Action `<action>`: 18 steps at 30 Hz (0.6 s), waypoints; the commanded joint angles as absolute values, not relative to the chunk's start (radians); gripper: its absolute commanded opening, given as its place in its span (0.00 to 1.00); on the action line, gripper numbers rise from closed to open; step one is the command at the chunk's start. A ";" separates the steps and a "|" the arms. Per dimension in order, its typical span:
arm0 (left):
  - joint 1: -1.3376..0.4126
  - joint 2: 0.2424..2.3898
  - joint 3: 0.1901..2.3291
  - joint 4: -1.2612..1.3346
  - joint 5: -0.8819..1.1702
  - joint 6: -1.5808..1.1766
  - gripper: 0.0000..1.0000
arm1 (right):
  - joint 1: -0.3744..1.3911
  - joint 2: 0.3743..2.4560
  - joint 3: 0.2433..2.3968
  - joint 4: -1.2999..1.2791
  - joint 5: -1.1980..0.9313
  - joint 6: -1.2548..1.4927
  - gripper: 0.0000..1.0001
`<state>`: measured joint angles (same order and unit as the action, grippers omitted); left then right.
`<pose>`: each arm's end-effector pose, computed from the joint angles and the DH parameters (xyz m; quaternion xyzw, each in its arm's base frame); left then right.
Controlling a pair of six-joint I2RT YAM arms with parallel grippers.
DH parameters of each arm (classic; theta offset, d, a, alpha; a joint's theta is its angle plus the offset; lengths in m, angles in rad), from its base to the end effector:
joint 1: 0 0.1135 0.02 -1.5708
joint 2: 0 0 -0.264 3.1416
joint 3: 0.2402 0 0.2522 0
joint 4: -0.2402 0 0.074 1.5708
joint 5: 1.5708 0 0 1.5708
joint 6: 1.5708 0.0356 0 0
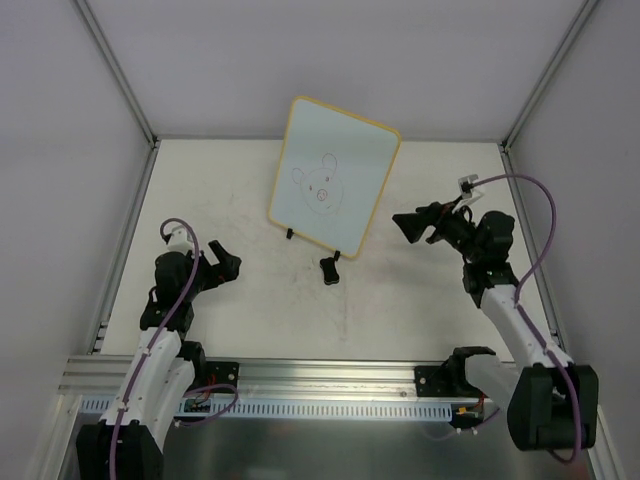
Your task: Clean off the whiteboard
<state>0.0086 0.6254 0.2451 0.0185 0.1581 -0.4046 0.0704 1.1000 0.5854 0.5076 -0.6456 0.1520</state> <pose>0.1578 -0.0042 0.1942 -0.1243 0.8120 -0.1752 0.5427 0.2433 0.0386 0.2797 -0.1959 0.6815 0.2979 0.6391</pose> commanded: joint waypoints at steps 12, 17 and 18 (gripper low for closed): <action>0.018 0.459 0.233 0.037 0.390 -0.394 0.99 | 0.077 1.258 0.782 0.623 -0.632 0.135 0.99; 0.018 0.440 0.189 0.031 0.269 -0.462 0.99 | 0.084 1.373 0.864 0.675 -0.724 0.215 0.99; 0.020 0.446 0.192 0.029 0.267 -0.460 0.99 | 0.084 1.365 0.835 0.675 -0.713 0.210 0.99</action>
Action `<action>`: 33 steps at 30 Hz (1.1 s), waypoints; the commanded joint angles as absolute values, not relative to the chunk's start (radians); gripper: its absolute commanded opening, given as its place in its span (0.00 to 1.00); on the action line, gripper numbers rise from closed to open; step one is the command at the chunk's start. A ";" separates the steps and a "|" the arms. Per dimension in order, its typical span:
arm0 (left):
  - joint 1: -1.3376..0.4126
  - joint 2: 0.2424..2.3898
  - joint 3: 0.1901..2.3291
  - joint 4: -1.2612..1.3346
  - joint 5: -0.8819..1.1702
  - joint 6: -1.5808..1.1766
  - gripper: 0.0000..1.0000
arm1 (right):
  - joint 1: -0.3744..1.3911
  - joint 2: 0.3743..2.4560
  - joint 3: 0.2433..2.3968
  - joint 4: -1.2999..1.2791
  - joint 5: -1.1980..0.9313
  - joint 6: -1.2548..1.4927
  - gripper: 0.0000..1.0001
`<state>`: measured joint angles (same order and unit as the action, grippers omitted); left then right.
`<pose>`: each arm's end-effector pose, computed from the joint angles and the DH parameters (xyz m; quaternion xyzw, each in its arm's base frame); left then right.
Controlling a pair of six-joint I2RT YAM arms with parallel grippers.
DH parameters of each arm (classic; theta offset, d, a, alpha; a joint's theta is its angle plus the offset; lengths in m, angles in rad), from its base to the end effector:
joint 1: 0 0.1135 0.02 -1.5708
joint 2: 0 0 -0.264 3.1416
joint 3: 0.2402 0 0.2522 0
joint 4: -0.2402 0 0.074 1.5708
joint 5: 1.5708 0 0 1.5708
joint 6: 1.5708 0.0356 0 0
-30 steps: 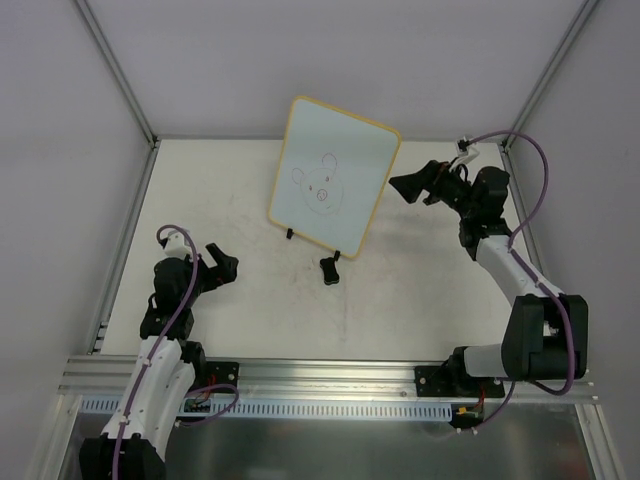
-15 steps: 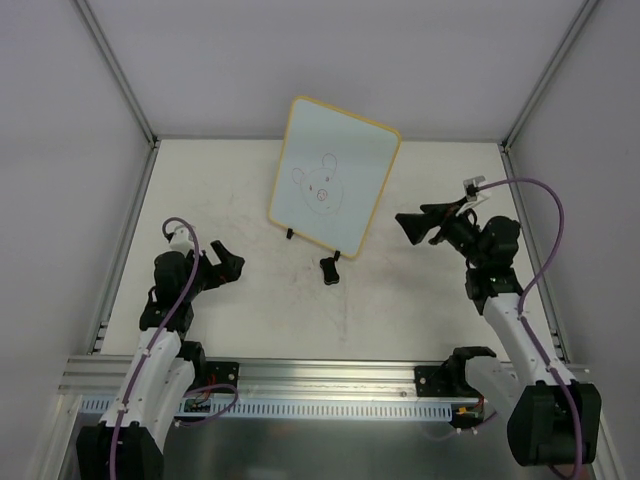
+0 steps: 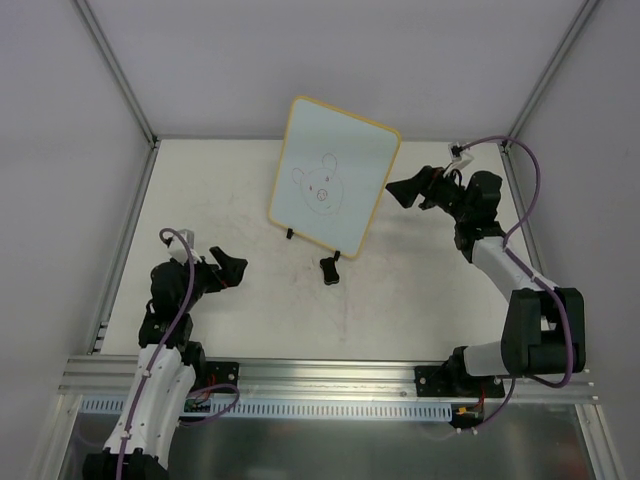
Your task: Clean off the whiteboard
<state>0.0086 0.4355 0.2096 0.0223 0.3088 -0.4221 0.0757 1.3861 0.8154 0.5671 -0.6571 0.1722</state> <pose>0.1386 -0.0096 0.2067 -0.0688 0.7691 -0.2448 0.5863 0.3097 0.0453 0.2908 -0.1951 0.6807 0.3094 0.6347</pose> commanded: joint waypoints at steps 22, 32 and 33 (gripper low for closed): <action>0.020 0.514 0.218 0.040 0.278 -0.449 0.99 | 0.084 1.525 0.884 0.854 -0.753 0.250 0.99; 0.020 0.486 0.218 0.040 0.295 -0.451 0.99 | 0.084 1.562 0.969 0.830 -0.761 0.244 0.99; 0.018 0.479 0.216 0.040 0.298 -0.451 0.99 | 0.084 1.571 0.979 0.818 -0.764 0.244 0.99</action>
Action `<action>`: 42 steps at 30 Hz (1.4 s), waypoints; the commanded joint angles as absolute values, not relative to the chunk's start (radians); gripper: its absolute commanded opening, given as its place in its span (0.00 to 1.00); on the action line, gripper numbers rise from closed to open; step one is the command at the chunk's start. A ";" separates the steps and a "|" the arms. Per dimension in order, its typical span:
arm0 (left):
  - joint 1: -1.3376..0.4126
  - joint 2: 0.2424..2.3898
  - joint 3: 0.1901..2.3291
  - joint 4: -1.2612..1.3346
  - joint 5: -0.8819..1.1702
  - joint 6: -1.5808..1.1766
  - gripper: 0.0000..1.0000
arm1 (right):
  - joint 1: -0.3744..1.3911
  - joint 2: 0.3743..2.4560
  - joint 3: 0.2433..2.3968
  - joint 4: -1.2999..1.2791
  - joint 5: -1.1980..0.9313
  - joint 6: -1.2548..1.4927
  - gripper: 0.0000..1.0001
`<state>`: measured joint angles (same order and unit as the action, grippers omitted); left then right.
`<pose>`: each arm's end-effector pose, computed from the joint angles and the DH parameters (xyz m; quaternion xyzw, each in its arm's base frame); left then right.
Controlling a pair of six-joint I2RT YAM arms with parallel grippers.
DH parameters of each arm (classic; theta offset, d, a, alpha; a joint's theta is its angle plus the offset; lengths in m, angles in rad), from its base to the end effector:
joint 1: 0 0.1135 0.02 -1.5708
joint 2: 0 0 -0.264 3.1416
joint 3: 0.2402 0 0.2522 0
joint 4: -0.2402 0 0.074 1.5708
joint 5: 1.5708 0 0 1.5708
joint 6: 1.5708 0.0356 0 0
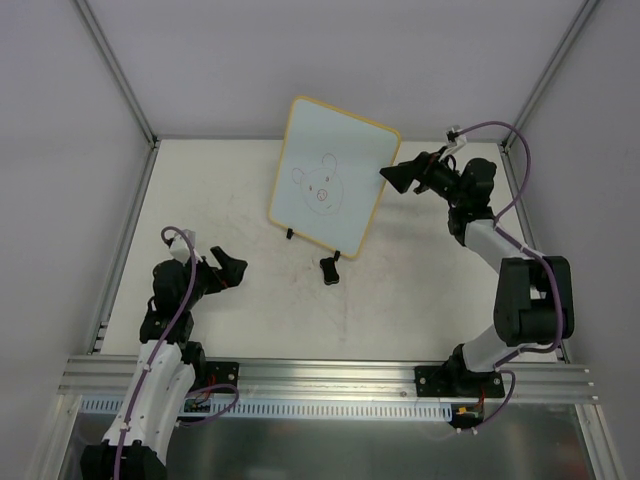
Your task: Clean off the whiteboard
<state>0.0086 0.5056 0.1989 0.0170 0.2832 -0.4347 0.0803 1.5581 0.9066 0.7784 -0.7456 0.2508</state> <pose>0.1444 -0.0087 0.1937 -0.0922 0.7929 -0.2357 0.5544 0.3441 0.0519 0.2893 -0.2200 0.6365 0.3526 0.6497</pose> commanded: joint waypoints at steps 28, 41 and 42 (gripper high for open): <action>-0.188 0.778 0.362 0.074 0.208 -0.532 0.99 | 0.094 1.749 1.065 1.104 -0.910 0.480 0.54; -0.494 0.997 0.552 0.060 -0.076 -0.537 0.99 | 0.106 1.736 1.043 1.092 -0.908 0.463 0.39; -0.524 1.030 0.564 0.054 -0.093 -0.538 0.99 | 0.106 1.736 1.043 1.091 -0.907 0.462 0.37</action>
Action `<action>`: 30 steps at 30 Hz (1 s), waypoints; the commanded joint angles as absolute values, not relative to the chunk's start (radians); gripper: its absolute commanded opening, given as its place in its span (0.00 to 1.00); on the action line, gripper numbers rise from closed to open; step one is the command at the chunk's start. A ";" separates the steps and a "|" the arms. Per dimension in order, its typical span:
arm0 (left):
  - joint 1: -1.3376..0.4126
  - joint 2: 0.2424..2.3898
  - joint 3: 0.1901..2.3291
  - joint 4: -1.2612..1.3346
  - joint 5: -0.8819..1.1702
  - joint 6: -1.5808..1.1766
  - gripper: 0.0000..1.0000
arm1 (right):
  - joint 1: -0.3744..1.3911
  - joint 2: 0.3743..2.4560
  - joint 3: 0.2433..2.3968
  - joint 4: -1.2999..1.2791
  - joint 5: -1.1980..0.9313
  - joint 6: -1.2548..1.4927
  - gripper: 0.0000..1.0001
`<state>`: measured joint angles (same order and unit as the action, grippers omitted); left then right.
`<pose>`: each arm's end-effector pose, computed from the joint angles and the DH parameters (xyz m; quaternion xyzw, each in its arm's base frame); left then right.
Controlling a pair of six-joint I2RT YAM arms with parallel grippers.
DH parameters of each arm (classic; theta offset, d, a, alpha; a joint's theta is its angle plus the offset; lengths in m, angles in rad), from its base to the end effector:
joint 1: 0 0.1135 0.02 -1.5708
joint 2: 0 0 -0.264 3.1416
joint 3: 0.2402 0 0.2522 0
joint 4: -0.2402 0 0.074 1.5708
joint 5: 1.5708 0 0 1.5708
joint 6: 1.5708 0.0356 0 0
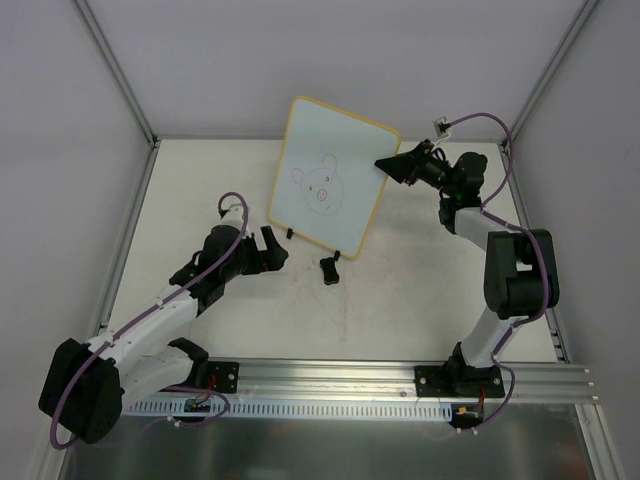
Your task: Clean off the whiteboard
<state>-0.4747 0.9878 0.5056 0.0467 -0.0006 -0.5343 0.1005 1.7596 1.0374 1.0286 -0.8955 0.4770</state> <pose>0.1947 -0.1000 0.2272 -0.0253 0.8428 -0.2597 0.4708 0.3801 0.0663 0.2849 -0.2434 0.5886 0.4523 0.6243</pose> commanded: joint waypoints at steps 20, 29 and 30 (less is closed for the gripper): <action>-0.752 1.328 0.778 0.017 -0.282 -0.633 0.99 | 0.115 1.758 1.051 1.071 -0.897 0.451 0.03; -0.798 1.399 0.833 0.015 -0.313 -0.635 0.99 | 0.117 1.753 1.060 1.017 -0.880 0.449 0.00; -0.801 1.410 0.836 0.015 -0.314 -0.637 0.99 | 0.121 1.752 1.060 1.011 -0.881 0.445 0.00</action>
